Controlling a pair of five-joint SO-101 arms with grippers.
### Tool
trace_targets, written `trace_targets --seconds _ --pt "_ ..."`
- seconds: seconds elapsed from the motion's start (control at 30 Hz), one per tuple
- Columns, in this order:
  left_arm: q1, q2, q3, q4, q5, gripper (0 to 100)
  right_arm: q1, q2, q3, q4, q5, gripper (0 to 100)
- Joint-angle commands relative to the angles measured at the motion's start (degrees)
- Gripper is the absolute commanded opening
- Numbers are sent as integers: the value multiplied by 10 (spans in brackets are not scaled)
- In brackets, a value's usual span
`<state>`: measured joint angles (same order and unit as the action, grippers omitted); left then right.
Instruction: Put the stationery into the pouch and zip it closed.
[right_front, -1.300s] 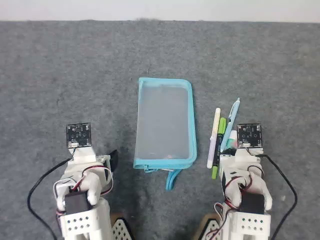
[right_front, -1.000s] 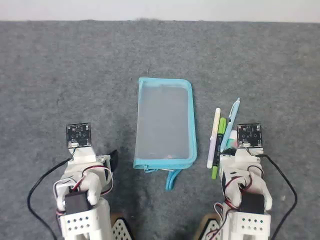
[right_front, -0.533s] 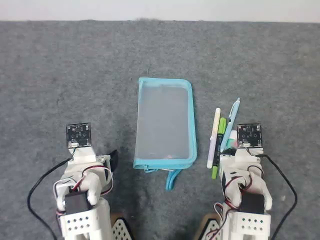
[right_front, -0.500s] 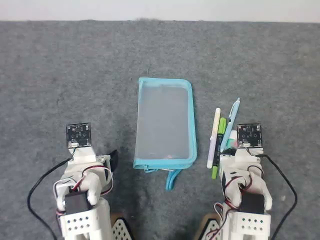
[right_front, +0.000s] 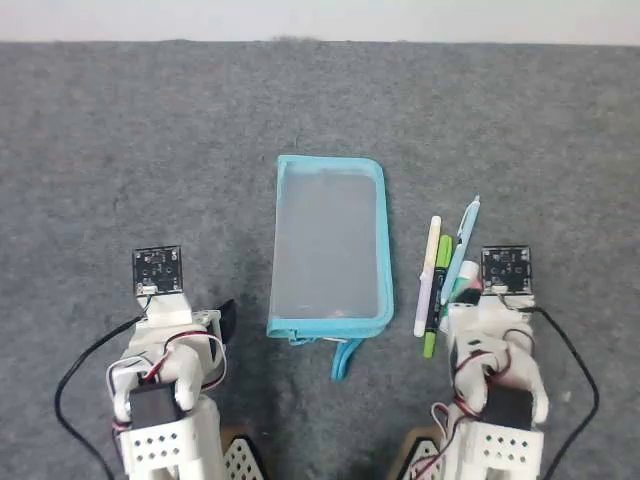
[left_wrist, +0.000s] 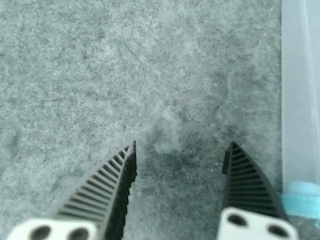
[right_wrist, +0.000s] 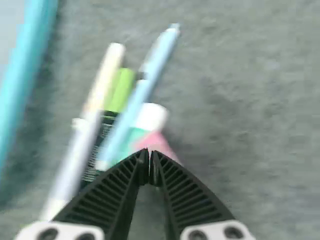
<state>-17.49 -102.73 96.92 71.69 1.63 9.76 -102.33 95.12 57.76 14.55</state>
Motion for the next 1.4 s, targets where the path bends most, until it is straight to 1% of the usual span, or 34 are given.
trace_targets --seconds 0.0,0.07,0.13,0.23,0.4,0.47,0.53,0.6,0.7,0.77,0.8,0.93,1.07,1.2,1.37 --pt "-4 -11 -3 4 8 265 62 -13 -58 -7 131 13" --pt "-4 -11 -3 4 8 265 60 -11 -81 3 109 13" --pt "-4 -11 -3 4 8 265 47 0 -100 14 104 13" --pt "-4 -11 -3 4 8 265 19 65 -124 12 103 13" --pt "-4 -11 -3 4 7 265 -29 276 -240 22 106 13" --pt "-4 -11 -3 4 7 265 -45 380 -308 51 110 13" --pt "-4 -11 -3 4 7 265 -63 486 -375 101 135 20" --pt "-4 -11 -3 4 7 265 -78 578 -427 151 185 76" --pt "-4 -11 -3 4 7 265 -79 673 -474 177 249 216" --pt "-4 -11 -3 4 7 265 -75 705 -482 175 291 274" --pt "-4 -11 -3 4 7 265 -73 715 -482 169 307 282" --pt "-4 -11 -3 4 7 265 -58 739 -481 141 334 254" --pt "-4 -11 -3 4 7 265 -39 771 -480 74 338 244" --pt "-4 -11 -3 4 7 265 -19 838 -480 7 338 246" --pt "-4 -11 -3 4 7 265 -18 908 -483 -41 338 241"
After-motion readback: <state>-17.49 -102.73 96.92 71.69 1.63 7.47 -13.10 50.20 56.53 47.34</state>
